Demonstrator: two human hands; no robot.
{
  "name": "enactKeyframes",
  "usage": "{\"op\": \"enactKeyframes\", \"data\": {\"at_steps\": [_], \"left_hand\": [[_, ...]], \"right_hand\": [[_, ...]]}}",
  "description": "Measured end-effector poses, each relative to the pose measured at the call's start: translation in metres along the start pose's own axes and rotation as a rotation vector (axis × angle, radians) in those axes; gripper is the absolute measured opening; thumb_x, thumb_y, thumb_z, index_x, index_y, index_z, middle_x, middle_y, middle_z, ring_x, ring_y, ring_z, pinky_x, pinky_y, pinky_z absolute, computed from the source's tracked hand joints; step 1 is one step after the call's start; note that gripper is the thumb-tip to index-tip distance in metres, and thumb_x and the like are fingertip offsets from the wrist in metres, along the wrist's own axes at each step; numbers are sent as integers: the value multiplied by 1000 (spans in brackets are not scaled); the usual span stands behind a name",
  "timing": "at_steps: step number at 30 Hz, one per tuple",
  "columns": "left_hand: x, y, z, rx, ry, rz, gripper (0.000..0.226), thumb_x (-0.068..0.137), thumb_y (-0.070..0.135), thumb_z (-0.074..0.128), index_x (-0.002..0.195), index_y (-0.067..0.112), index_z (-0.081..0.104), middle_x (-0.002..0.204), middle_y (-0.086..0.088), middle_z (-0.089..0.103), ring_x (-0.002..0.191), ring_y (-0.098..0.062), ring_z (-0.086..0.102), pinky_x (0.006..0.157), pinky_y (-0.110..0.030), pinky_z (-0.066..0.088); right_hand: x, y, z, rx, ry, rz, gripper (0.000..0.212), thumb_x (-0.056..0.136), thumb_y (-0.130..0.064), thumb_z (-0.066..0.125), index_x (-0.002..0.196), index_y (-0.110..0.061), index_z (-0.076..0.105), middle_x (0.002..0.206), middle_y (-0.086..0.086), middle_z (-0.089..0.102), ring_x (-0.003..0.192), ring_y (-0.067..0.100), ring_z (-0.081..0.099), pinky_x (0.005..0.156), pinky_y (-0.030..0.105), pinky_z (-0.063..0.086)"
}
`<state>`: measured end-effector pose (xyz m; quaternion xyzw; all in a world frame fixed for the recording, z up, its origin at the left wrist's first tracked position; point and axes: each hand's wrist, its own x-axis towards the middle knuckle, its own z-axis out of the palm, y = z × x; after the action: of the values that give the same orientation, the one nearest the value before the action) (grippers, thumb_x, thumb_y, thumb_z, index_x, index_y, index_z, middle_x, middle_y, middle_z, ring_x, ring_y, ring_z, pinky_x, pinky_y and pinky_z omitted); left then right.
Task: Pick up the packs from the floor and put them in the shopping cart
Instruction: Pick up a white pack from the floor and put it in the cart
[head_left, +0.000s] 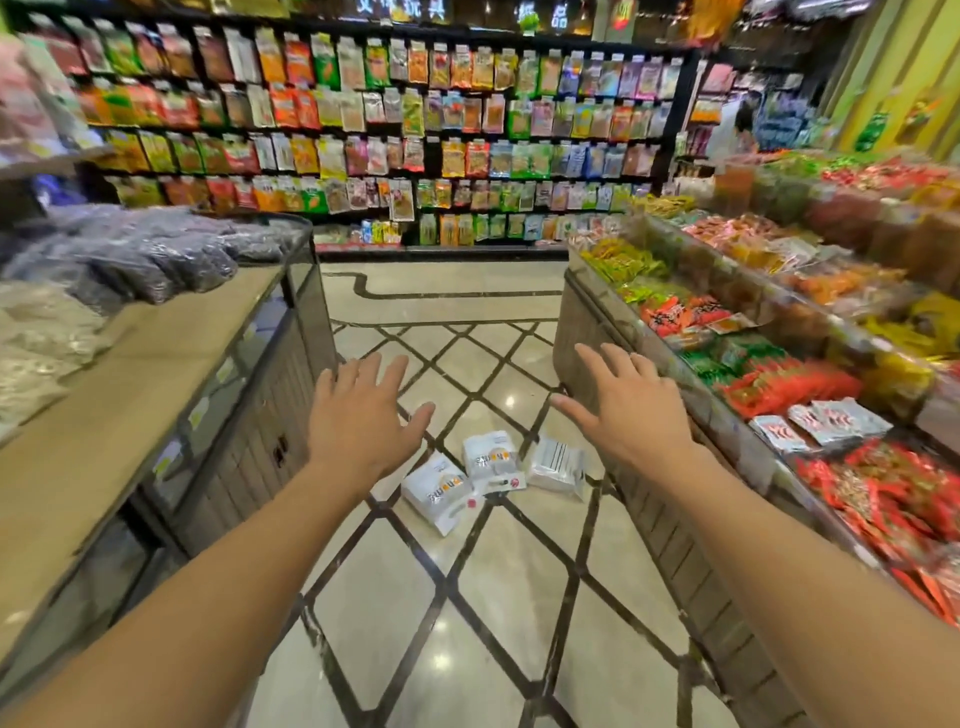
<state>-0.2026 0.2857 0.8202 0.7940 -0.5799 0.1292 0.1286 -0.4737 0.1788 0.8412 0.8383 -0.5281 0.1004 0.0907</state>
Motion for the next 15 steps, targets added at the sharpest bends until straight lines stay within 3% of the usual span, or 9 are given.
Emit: {"op": "enactKeyframes", "data": {"at_steps": [4,11,15], "left_hand": [[89,-8,44,-75,-19,-9,86,85,69,25,150,20,51,149,-11,56,140,-35,48,116,-54,32],[198,-12,102,-59,-131,-6,81,91,69,29,158,24,41,158,-9,46,146,-31,41,120,-52,28],[255,-16,147,-76,-177,-34,74,99,65,41,160,25,36,161,-9,43,148,-32,38,121,-50,26]], "right_hand": [[79,-1,29,-23,-13,7,80,97,-76,33,161,-28,30,161,6,40,144,38,41,105,54,47],[193,10,74,16,-50,50,82,95,-77,38,160,-28,35,159,8,44,141,40,43,102,57,45],[252,7,114,46,-90,37,81,96,-76,36,160,-26,33,159,9,42,142,40,42,105,55,43]]}}
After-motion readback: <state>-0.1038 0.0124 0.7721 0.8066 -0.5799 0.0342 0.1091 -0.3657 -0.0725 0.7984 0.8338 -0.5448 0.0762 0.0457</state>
